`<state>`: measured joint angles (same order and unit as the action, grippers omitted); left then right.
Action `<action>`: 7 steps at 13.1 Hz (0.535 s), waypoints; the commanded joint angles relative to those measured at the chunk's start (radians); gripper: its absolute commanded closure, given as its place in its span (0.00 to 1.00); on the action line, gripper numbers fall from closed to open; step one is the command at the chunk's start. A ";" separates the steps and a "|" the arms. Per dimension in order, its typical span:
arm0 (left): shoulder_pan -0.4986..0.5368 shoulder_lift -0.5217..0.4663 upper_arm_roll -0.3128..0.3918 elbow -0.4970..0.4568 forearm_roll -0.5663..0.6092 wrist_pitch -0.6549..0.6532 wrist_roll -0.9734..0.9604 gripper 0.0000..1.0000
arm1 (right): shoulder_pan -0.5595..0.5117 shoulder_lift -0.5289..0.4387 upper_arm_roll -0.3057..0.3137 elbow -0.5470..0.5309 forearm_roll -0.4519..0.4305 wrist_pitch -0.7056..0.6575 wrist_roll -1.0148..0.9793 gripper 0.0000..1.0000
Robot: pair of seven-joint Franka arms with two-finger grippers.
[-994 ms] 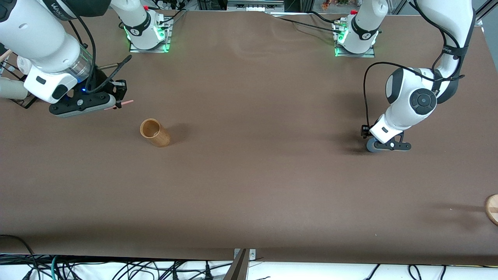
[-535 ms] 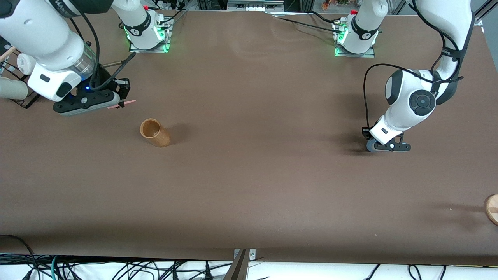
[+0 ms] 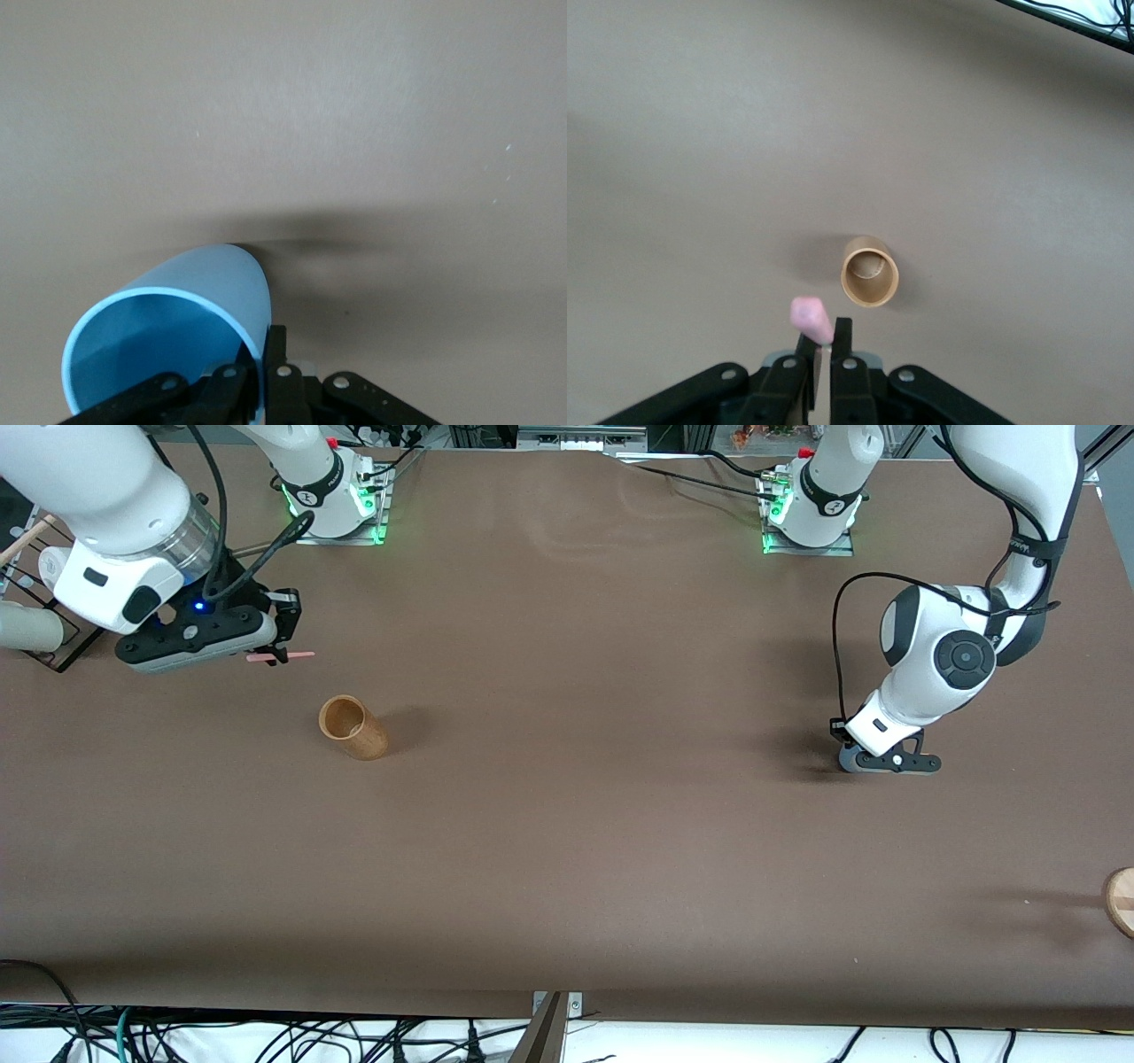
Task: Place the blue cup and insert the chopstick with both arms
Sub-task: 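Lift the chopstick out with the right gripper while the left gripper lifts the cup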
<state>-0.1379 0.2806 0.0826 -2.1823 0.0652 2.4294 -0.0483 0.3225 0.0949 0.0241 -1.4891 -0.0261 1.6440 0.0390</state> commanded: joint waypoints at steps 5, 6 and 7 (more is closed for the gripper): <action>-0.158 0.046 -0.136 0.284 -0.116 -0.216 -0.252 1.00 | 0.038 0.043 0.000 0.041 0.005 -0.003 0.087 1.00; -0.211 0.077 -0.135 0.335 -0.116 -0.236 -0.316 1.00 | 0.038 0.048 0.000 0.041 0.005 0.008 0.087 1.00; -0.259 0.112 -0.135 0.386 -0.116 -0.260 -0.376 1.00 | 0.038 0.051 0.000 0.041 0.006 0.020 0.088 1.00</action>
<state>-0.3145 0.3007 -0.0657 -1.9261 -0.0342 2.2281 -0.3321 0.3575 0.1235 0.0251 -1.4840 -0.0261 1.6583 0.1127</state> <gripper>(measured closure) 0.947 0.925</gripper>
